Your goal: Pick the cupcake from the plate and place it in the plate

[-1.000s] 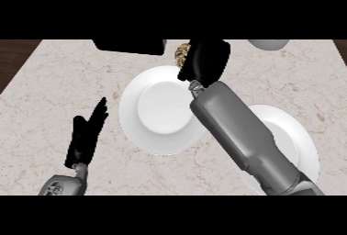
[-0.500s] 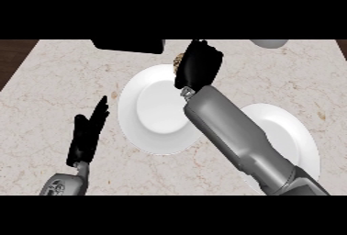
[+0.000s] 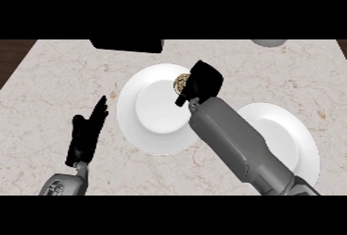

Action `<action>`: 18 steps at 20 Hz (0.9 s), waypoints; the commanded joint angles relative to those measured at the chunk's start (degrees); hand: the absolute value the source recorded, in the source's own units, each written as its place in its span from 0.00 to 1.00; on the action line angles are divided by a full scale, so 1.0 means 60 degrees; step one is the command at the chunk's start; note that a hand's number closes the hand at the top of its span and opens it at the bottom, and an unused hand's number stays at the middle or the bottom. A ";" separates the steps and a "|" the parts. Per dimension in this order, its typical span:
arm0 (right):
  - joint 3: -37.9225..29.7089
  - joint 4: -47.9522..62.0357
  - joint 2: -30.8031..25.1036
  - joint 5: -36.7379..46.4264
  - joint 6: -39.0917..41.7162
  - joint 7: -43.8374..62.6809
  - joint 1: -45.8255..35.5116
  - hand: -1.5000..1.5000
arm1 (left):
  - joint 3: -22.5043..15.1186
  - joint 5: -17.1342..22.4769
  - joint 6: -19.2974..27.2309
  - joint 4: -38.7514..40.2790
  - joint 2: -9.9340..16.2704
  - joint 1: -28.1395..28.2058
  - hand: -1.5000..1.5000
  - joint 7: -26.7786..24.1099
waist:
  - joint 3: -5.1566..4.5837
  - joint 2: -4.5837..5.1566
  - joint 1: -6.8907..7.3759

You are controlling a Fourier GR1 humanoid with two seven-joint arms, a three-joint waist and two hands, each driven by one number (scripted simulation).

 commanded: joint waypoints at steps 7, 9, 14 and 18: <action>0.1910 -0.0747 0.0098 -0.1833 -0.2789 0.0206 0.0077 0.00 | 0.0175 0.0009 -0.0024 -0.0059 0.0063 -0.0029 0.50 0.0161 | 0.0007 -0.0073 -0.0288; 0.1292 -0.1244 0.0098 -0.1598 -0.3804 -0.0576 0.0165 0.00 | 0.0338 0.0071 0.0101 0.0138 -0.0005 0.0078 0.50 -0.0046 | 0.0011 -0.0102 -0.0501; 0.0684 -0.1960 0.0099 -0.1165 -0.6127 -0.1061 0.0358 0.00 | 0.0432 0.0076 0.0064 -0.0058 0.0173 0.0115 0.50 0.0173 | 0.0015 -0.0152 -0.0696; 0.1558 -0.2783 0.0099 -0.1302 -0.7573 -0.1262 0.1497 0.00 | 0.0527 -0.0018 0.0311 0.0207 -0.0015 0.0040 0.50 -0.0088 | 0.0007 -0.0125 -0.0751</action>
